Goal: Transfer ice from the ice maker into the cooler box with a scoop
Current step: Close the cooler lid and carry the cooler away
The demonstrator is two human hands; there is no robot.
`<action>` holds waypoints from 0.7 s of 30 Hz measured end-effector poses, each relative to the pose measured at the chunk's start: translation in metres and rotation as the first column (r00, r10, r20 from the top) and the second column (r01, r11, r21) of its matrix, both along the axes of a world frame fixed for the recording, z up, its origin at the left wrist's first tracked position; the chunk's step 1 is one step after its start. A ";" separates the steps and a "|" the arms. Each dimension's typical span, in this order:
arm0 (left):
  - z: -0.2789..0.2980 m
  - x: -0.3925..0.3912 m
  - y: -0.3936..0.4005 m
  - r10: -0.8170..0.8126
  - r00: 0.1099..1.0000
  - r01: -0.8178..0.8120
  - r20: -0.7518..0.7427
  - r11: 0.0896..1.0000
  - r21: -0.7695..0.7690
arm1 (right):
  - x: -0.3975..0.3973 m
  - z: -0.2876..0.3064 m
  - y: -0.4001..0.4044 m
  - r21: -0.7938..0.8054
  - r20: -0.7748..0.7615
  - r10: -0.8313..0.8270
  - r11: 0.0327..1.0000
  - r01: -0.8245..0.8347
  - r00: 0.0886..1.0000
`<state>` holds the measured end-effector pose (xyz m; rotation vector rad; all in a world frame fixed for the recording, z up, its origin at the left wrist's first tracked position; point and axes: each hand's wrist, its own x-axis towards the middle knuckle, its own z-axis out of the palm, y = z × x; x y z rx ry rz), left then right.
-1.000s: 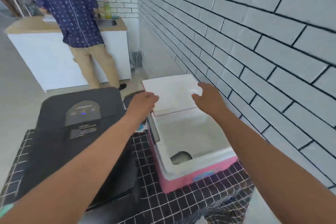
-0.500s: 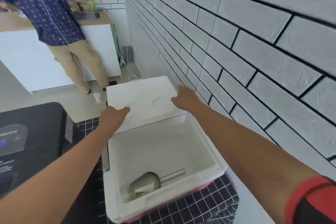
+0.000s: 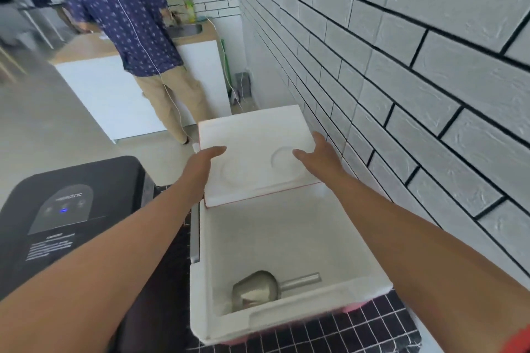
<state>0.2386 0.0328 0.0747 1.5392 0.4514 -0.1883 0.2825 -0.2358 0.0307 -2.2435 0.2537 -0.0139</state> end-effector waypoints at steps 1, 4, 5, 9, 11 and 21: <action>0.003 -0.001 0.000 0.005 0.999 -0.005 0.045 1.000 -0.009 | -0.002 0.003 0.000 0.039 0.038 -0.008 0.999 0.006 0.999; 0.016 -0.008 0.001 -0.006 0.979 -0.006 0.202 0.998 0.057 | -0.014 0.014 0.000 0.110 0.125 -0.050 0.993 0.037 0.991; 0.022 -0.012 0.001 -0.009 0.973 -0.013 0.233 0.996 0.092 | -0.019 0.020 -0.001 0.124 0.153 -0.052 0.992 0.033 0.987; 0.054 -0.022 -0.003 0.010 0.924 -0.086 0.382 0.979 0.183 | -0.035 0.051 -0.003 0.157 0.263 -0.036 0.988 -0.006 0.964; 0.072 -0.027 -0.005 0.012 0.895 -0.133 0.446 0.961 0.242 | -0.042 0.070 -0.004 0.198 0.308 -0.037 0.980 -0.026 0.951; 0.086 -0.067 -0.006 0.006 0.863 -0.227 0.505 0.898 0.377 | -0.075 0.137 -0.005 0.039 0.381 -0.013 0.999 -0.001 0.925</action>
